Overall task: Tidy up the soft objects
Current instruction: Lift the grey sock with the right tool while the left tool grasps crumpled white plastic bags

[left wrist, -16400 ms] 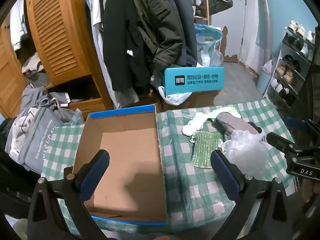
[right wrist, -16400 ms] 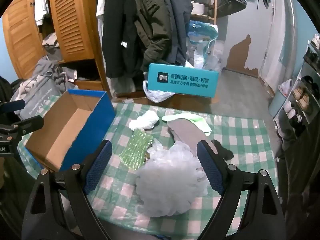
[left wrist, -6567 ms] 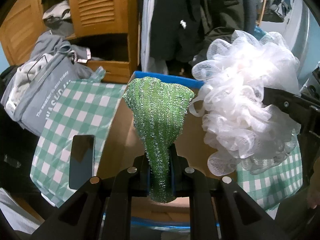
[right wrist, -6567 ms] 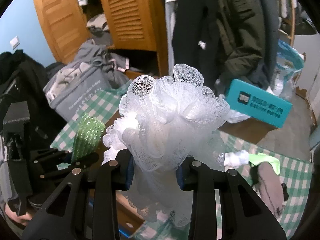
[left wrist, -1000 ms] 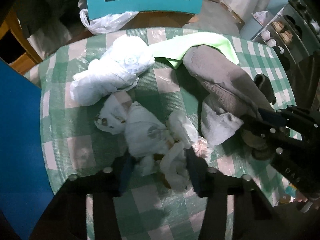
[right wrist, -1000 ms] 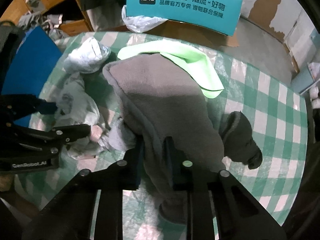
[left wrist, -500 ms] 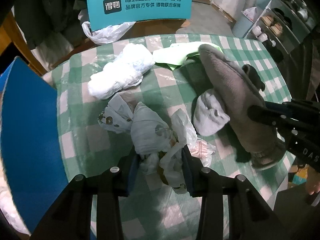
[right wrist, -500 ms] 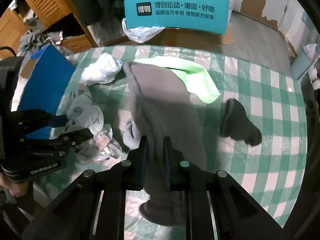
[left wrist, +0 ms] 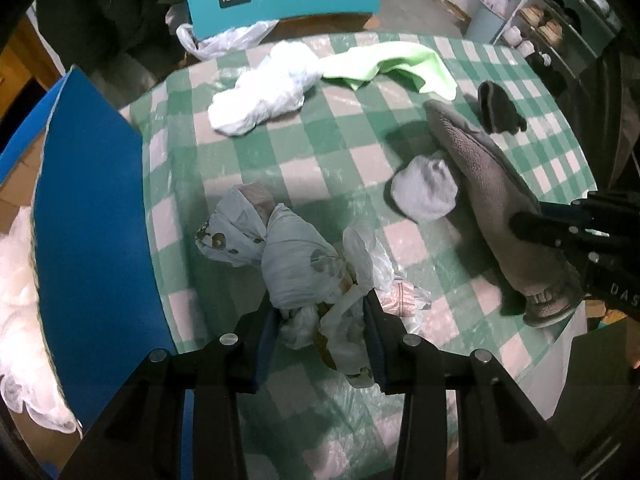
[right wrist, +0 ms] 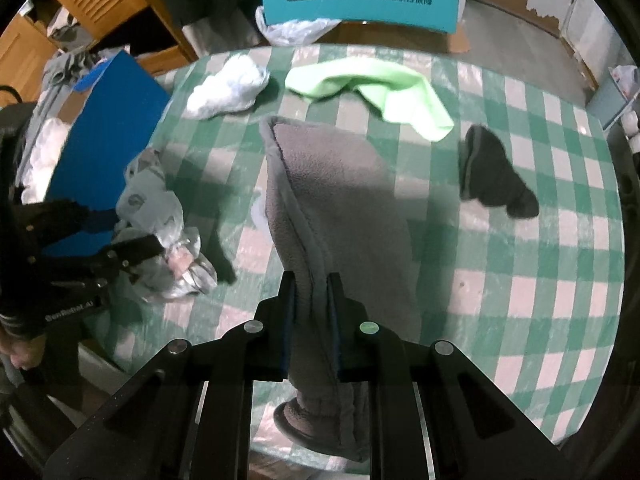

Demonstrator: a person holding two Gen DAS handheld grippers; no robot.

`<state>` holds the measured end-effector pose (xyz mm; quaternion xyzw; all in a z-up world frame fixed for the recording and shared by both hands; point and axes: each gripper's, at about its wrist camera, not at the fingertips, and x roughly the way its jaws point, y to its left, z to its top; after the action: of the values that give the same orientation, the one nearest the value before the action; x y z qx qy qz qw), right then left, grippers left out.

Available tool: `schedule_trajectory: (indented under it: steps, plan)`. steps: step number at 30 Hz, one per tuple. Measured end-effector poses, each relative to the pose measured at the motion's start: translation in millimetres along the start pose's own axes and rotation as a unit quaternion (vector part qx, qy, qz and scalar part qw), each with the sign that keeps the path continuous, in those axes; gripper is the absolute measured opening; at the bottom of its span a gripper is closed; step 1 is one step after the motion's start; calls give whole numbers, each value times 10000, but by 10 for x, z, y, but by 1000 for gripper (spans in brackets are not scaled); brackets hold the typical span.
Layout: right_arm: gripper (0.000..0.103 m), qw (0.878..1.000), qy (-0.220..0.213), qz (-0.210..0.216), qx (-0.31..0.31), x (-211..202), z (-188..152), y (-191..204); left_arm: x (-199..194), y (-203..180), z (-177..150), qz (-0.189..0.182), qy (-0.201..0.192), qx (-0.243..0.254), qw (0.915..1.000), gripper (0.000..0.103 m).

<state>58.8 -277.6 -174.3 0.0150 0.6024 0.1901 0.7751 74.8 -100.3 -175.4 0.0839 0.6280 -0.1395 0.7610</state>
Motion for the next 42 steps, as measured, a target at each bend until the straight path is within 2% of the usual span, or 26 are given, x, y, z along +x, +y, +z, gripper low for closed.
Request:
schedule_trajectory:
  steps: [3, 4, 5, 7, 10, 17, 23, 29, 30, 31, 33, 34, 35, 36, 42]
  plan:
    - [25, 10000, 53, -39, -5, 36, -21, 25, 34, -3, -16, 43, 77, -55, 9999, 44]
    - [33, 9999, 39, -127, -28, 38, -20, 40, 35, -8, -17, 44, 73, -64, 9999, 51]
    - [47, 9998, 38, -192, -48, 35, -20, 51, 34, -17, -14, 54, 71, -74, 9999, 54]
    - [69, 9994, -8, -345, -85, 27, -17, 68, 14, -42, -10, 71, 2, -66, 10000, 68]
    - [72, 9988, -49, -475, -146, 22, -8, 72, -2, -78, -3, 157, -94, -24, 9998, 79]
    - [74, 9982, 68, -590, -6, 165, 49, 8, 157, -158, 28, 311, 108, 117, 9994, 80]
    - [74, 9968, 300, -741, 51, 405, 100, -88, 315, -109, 49, 301, 279, 0, 9992, 80]
    - [72, 9970, 316, -709, 46, 450, 116, -107, 350, -55, 66, 165, 257, -79, 9995, 79]
    - [69, 9969, 305, -727, 43, 455, 118, -125, 354, -46, 62, 171, 244, -56, 9995, 76]
    - [62, 9967, 304, -753, 46, 450, 115, -131, 350, -43, 73, 181, 229, -34, 9996, 68]
    - [50, 9965, 288, -778, 58, 423, 85, -160, 346, -55, 72, 207, 219, 23, 9995, 61]
    - [41, 9968, 280, -748, 86, 399, 81, -186, 345, -61, 59, 199, 221, 28, 9996, 55]
    - [25, 9971, 266, -710, 111, 374, 85, -194, 338, -60, 55, 160, 218, 48, 9996, 51]
    - [17, 9976, 245, -635, 139, 344, 86, -213, 324, -67, 52, 132, 208, 65, 9997, 48]
    - [15, 9981, -22, -541, 282, 85, 87, -274, 208, -62, 57, 97, 41, 127, 9999, 42]
